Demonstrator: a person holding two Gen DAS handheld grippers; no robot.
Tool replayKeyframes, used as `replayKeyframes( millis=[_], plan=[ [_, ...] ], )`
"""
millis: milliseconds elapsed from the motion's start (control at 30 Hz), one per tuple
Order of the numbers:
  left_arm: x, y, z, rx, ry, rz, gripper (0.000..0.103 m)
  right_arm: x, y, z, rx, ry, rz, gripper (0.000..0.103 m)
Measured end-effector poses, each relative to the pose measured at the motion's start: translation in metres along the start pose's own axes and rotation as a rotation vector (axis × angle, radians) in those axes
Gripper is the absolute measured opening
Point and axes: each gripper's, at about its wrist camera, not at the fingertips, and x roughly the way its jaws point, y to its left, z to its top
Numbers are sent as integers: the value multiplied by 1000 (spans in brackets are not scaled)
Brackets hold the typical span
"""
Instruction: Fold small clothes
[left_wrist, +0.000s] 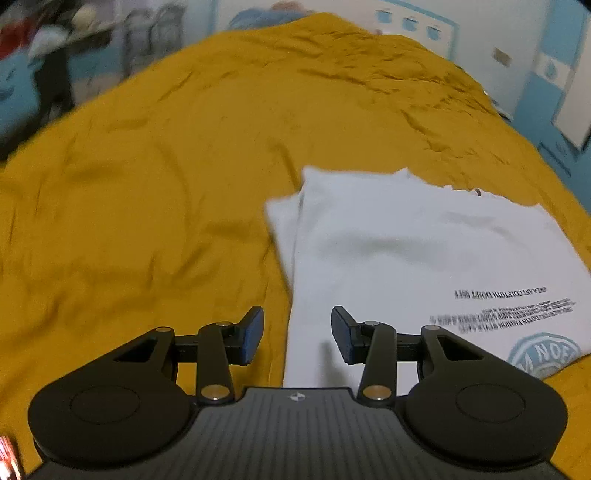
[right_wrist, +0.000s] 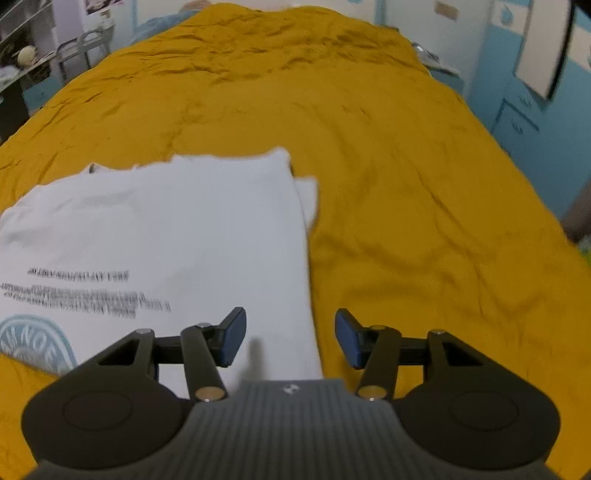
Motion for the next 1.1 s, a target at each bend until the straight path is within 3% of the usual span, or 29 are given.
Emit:
replayKeyframes(
  millis=[200, 267, 300, 367, 500, 600, 767, 900, 1000, 1100],
  plan=[
    [2, 23, -26, -184, 40, -68, 52, 13, -31, -28, 183, 32, 61, 44],
    [3, 24, -32, -216, 38, -123, 34, 19, -38, -31, 248, 42, 99, 25],
    [4, 23, -33, -220, 40, -132, 9, 21, -40, -33, 272, 45, 118, 12],
    [2, 20, -32, -206, 35, -103, 3, 21, -39, -34, 280, 40, 98, 4],
    [-6, 11, -25, -140, 35, -57, 3, 6, -42, -33, 306, -19, 93, 0],
    [12, 5, -34, -88, 105, -6, 3, 17, -43, -37, 290, 18, 77, 0],
    [27, -6, -39, -31, 130, 55, 4, 39, -38, -44, 265, 55, 40, 0],
    [24, -8, -31, -34, 151, 93, 18, 40, -31, -42, 212, 64, 12, 0],
    [12, -10, -29, -37, 120, 98, 19, 36, -30, -42, 211, 60, 2, 0],
    [-2, -13, -25, -25, 63, 107, 24, 28, -28, -40, 207, 41, 3, 13]
  ],
)
